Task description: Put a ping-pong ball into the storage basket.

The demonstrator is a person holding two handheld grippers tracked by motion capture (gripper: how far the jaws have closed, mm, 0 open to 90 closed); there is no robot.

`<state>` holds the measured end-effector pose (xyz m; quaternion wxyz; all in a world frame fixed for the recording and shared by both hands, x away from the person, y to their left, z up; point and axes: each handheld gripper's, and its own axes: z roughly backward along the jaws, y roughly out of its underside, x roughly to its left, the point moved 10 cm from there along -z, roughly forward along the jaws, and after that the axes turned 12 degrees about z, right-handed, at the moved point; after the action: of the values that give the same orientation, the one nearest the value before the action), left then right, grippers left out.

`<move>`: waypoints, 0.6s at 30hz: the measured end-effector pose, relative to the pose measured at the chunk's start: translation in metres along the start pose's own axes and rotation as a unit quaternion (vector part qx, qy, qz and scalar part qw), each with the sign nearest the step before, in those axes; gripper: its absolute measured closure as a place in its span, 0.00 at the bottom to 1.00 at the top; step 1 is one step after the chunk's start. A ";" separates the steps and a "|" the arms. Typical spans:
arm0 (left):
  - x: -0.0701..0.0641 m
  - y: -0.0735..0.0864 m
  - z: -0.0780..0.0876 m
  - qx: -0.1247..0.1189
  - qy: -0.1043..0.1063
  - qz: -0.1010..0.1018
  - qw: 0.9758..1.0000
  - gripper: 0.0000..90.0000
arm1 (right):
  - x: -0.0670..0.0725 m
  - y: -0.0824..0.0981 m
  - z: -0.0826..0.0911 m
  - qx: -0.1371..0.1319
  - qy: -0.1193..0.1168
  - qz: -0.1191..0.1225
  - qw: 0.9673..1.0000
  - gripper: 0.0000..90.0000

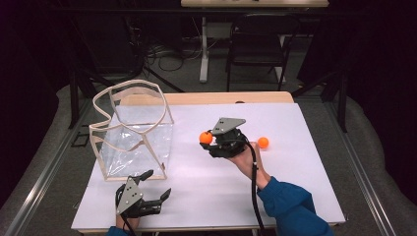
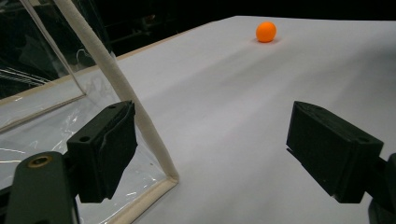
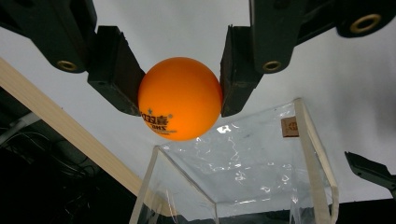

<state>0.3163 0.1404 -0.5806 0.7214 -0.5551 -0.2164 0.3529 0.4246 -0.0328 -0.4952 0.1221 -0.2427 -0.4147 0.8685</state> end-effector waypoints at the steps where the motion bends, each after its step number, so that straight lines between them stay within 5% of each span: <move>1: -0.001 0.000 0.000 0.001 0.001 -0.001 1.000 0.18 | 0.000 -0.001 0.000 -0.001 -0.001 0.000 1.000 0.56; 18: 0.000 0.000 0.000 0.000 0.001 -0.002 1.000 0.18 | -0.011 -0.014 -0.009 0.006 -0.007 0.005 1.000 0.56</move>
<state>0.3161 0.1402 -0.5806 0.7223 -0.5552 -0.2162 0.3510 0.4387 -0.0227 -0.4856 0.1161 -0.2379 -0.4091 0.8732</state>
